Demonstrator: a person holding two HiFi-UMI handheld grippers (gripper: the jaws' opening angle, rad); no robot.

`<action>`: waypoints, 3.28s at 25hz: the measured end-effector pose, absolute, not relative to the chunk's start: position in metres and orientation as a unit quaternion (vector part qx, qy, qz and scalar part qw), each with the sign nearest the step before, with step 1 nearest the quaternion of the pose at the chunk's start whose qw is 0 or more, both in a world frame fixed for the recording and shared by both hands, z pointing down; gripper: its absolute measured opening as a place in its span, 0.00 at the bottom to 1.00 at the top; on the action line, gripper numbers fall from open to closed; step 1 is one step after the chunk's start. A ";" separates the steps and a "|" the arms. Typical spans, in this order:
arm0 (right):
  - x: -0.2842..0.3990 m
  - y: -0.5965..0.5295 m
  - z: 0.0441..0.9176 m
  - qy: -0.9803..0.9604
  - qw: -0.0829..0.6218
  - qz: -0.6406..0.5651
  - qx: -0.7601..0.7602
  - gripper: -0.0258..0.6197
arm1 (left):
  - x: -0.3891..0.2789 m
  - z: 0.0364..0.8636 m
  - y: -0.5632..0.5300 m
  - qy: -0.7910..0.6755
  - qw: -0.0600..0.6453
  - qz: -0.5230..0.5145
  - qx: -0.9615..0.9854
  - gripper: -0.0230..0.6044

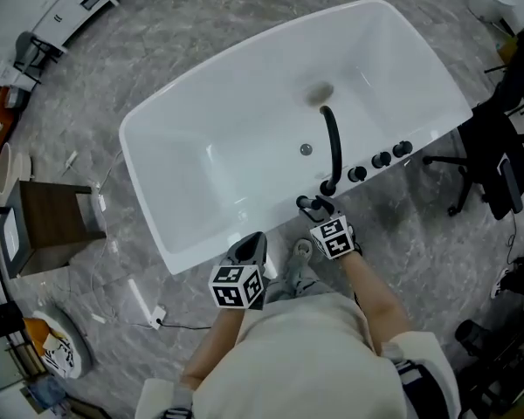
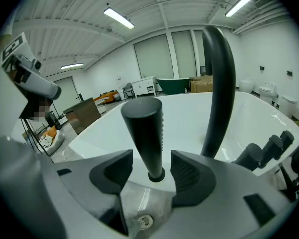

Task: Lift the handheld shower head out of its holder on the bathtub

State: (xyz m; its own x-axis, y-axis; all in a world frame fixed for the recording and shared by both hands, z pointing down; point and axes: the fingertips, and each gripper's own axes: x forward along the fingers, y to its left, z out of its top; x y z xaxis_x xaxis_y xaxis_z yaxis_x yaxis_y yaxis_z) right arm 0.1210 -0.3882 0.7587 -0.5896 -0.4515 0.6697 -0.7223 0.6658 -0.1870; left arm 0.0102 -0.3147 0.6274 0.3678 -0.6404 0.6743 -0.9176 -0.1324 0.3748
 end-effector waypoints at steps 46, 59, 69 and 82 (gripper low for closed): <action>0.102 -0.358 0.639 -0.830 0.236 0.148 0.484 0.26 | -0.013 0.595 -0.247 -0.455 0.357 0.180 0.796 0.07; 0.104 -0.305 0.560 -0.816 0.179 0.108 0.539 0.26 | -0.018 0.579 -0.212 -0.422 0.333 0.163 0.828 0.07; 0.099 -0.259 0.503 -0.808 0.126 0.062 0.572 0.26 | -0.037 0.578 -0.171 -0.416 0.326 0.159 0.834 0.07; 0.090 -0.191 0.441 -0.804 0.080 0.016 0.589 0.26 | -0.064 0.566 -0.123 -0.431 0.317 0.139 0.833 0.07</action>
